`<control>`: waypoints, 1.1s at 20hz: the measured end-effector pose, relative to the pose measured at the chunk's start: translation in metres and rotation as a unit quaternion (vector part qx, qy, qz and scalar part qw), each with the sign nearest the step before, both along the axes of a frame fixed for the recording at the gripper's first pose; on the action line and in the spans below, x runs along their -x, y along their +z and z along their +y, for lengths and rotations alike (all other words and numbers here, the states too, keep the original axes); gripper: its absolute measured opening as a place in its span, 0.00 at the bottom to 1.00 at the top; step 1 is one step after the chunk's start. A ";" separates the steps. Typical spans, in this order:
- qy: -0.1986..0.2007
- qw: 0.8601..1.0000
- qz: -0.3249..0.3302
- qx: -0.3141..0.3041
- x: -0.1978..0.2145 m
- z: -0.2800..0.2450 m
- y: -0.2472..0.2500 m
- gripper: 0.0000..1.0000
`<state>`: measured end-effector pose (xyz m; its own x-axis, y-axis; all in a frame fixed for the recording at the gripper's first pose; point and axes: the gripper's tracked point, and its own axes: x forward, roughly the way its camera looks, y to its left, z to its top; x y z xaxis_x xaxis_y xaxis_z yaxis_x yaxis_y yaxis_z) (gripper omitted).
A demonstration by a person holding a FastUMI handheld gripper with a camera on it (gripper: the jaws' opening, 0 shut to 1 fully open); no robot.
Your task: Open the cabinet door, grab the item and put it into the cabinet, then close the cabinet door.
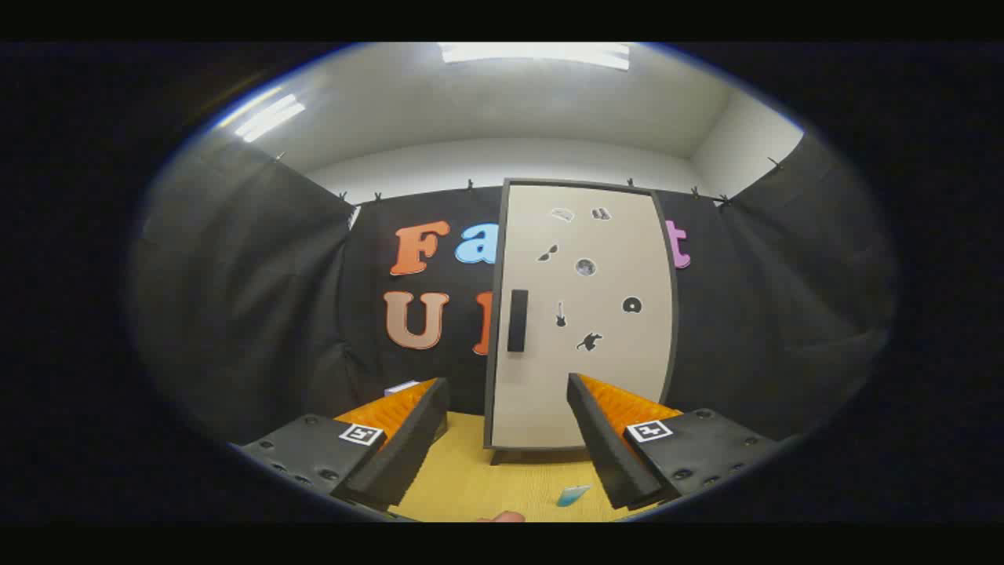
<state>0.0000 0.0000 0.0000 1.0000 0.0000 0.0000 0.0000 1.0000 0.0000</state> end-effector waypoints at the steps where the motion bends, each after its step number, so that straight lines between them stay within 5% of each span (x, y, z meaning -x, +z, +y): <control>1: -0.002 1.000 0.001 0.000 0.001 -0.001 -0.001 0.97; 14: 0.002 1.000 0.004 0.016 0.003 0.001 0.001 0.97; 18: -0.016 0.999 -0.002 0.031 -0.032 -0.002 0.023 0.97; 22: -0.038 0.999 -0.005 -0.026 -0.100 -0.004 0.048 0.97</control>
<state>0.1000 -0.0036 0.0483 0.9971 -0.0761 0.0079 0.0756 0.9958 0.0513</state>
